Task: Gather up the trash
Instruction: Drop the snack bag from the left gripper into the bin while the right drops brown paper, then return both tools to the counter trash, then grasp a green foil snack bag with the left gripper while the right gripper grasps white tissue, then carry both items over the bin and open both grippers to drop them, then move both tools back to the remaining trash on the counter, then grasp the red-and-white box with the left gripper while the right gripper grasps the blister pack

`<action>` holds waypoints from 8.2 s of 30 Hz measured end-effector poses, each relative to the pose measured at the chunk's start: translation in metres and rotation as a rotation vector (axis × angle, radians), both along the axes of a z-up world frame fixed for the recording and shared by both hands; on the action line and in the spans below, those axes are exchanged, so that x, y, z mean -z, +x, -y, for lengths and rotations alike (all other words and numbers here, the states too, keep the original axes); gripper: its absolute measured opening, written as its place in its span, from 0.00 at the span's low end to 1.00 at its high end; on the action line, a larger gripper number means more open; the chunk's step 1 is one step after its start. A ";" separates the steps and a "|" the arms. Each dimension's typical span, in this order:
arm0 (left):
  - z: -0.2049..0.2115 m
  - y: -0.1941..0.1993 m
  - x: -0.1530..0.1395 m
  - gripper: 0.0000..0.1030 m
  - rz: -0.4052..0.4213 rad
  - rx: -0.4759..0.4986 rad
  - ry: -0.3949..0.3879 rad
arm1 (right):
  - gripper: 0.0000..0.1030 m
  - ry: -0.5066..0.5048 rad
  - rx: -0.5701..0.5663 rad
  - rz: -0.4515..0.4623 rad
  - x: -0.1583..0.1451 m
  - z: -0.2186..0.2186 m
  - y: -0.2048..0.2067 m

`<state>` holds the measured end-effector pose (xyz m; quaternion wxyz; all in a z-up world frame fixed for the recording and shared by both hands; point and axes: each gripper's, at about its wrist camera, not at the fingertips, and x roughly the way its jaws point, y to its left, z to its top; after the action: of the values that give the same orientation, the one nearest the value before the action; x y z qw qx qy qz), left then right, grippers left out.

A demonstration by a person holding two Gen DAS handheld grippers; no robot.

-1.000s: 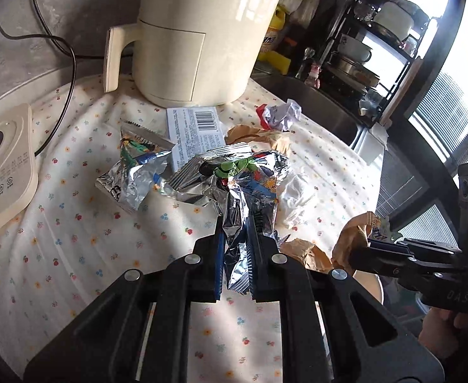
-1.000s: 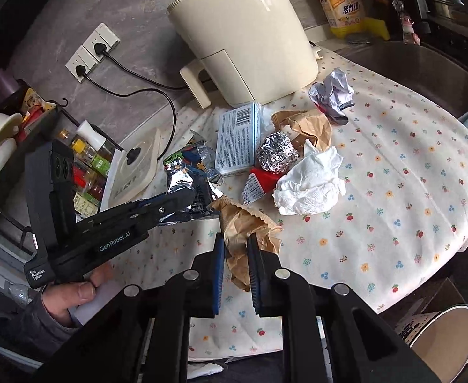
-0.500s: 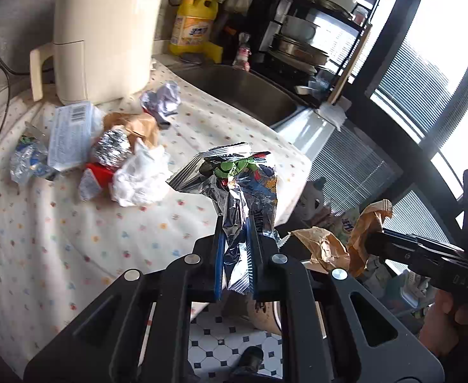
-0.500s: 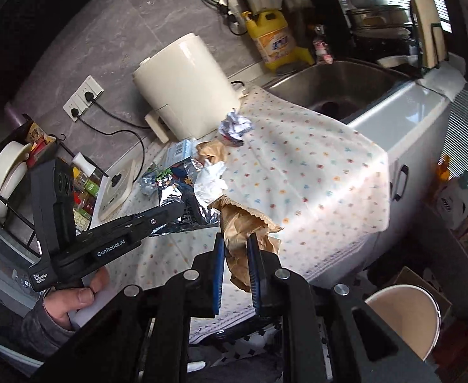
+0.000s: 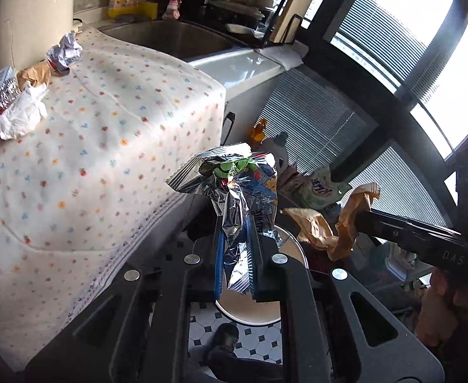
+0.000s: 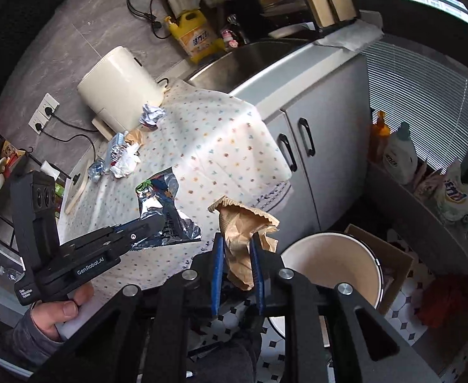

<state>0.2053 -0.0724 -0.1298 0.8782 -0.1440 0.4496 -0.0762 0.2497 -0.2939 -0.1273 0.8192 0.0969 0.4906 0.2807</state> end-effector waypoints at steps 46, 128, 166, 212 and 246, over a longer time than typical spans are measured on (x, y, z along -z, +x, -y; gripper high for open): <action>-0.167 -0.082 -0.083 0.94 0.150 -0.432 0.136 | 0.92 0.003 -0.171 0.237 -0.074 -0.172 -0.007; -0.261 -0.020 -0.070 0.06 0.171 -0.330 0.053 | 0.02 -0.096 -0.091 0.168 -0.050 -0.230 0.021; 0.056 0.010 0.067 0.06 -0.160 0.080 0.068 | 0.44 -0.227 0.147 -0.162 0.099 0.073 -0.020; -0.208 -0.044 -0.076 0.94 0.187 -0.366 0.109 | 0.92 -0.075 -0.018 0.239 -0.055 -0.166 0.018; -0.309 0.038 -0.002 0.83 0.063 -0.272 -0.022 | 0.78 -0.185 -0.018 0.182 -0.045 -0.283 0.055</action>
<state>0.2428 0.2370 -0.1274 0.8925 -0.2110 0.3971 0.0343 0.3043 -0.0112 -0.0823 0.8631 -0.0095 0.4391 0.2494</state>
